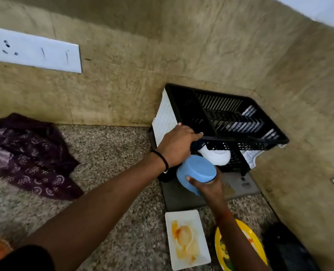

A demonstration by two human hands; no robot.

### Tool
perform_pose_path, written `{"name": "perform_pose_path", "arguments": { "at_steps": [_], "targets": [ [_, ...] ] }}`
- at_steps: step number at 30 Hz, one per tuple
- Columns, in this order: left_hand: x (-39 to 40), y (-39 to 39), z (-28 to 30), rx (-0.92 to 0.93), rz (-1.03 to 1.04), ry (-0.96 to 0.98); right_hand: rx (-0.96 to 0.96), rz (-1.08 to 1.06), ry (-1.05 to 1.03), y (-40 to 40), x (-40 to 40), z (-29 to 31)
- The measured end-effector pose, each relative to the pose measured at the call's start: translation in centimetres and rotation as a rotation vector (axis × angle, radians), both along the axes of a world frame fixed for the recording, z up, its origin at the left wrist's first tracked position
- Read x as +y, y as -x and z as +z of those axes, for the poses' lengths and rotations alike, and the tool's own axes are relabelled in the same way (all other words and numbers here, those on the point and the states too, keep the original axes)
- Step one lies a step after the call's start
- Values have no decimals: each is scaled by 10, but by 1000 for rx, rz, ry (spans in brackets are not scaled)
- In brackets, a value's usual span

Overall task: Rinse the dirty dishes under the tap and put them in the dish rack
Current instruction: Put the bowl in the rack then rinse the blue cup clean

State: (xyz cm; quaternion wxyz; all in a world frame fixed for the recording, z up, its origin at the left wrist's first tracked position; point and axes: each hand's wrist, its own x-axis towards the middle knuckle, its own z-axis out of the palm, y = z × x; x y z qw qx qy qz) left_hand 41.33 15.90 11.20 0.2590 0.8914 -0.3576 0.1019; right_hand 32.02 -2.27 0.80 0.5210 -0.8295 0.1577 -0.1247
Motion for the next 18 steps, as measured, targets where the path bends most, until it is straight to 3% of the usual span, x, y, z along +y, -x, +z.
{"name": "perform_pose_path", "arguments": {
  "at_steps": [12,16,18],
  "targets": [
    [3,1,-1,-11,-6,24,169,54,26,-99,2,-18],
    [2,0,-4,-12,-10,46,245,193,259,-127,-3,-39],
    [0,0,-6,-9,-3,52,394,193,604,-145,-11,-56]
  ]
}}
